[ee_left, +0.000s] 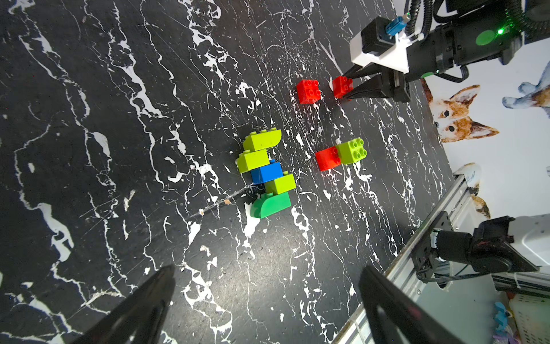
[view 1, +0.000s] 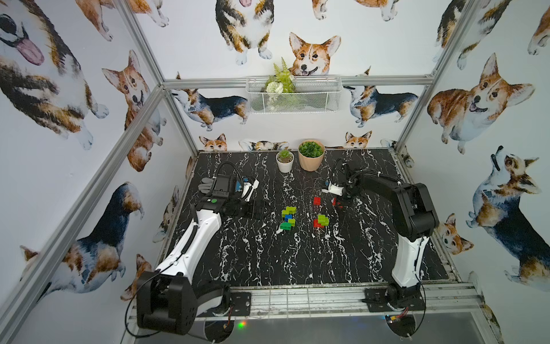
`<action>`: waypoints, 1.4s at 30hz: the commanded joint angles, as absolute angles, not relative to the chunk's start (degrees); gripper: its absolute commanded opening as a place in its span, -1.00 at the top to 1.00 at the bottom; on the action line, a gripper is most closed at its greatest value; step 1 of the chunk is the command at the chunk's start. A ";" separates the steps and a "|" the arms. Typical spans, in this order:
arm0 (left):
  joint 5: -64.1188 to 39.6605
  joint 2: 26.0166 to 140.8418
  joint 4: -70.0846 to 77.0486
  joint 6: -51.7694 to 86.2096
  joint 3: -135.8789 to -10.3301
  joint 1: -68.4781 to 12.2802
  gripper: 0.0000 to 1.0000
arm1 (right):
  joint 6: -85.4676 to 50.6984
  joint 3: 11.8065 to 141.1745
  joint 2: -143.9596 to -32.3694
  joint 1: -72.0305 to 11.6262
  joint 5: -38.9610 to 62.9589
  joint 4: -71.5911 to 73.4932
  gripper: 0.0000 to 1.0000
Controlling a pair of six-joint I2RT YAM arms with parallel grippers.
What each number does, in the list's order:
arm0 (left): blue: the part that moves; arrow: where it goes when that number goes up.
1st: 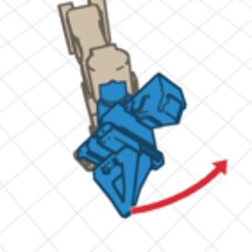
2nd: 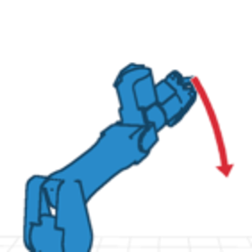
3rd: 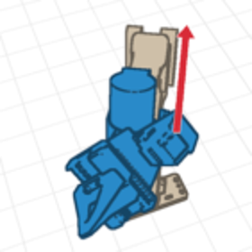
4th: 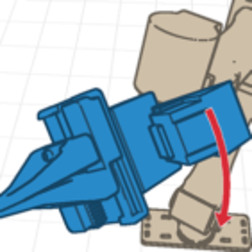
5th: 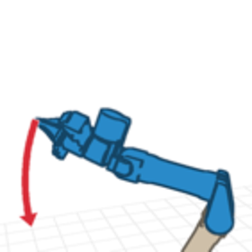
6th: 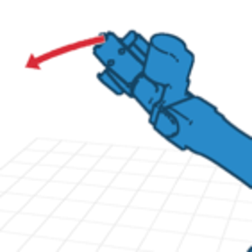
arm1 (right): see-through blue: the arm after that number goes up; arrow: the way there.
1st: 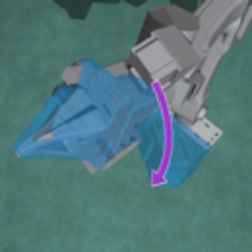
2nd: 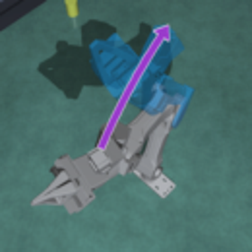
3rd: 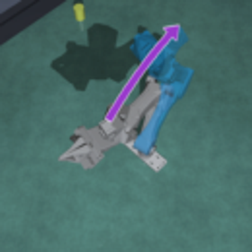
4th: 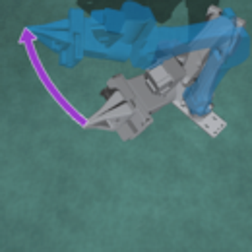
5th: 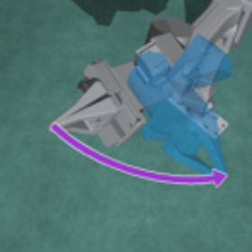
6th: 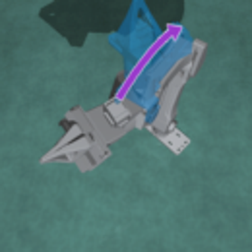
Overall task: Assemble the letter s with lego
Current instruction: Pick up the lego brick from the center of the board, then assemble the lego brick with the lego brick.
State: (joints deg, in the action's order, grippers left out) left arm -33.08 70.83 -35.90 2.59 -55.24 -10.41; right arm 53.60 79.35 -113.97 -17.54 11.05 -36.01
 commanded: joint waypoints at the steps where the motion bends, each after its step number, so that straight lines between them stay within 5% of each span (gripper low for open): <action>1: -33.31 70.40 -36.65 1.49 -55.51 -10.37 -1.00 | 53.76 79.89 -114.07 -17.65 11.50 -36.12 0.51; 10: -32.96 69.79 -37.43 1.32 -56.16 -10.37 -1.00 | 54.46 83.16 -109.76 -19.26 16.51 -40.83 0.55; 42: -33.00 69.43 -37.96 0.79 -55.98 -10.28 -1.00 | 57.13 97.45 -121.22 -26.60 11.08 -49.27 0.56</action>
State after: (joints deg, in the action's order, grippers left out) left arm -32.67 69.36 -37.58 1.96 -56.03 -10.37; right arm 55.81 96.64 -120.81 -26.57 11.16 -48.64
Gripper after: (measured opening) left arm 0.998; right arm 0.304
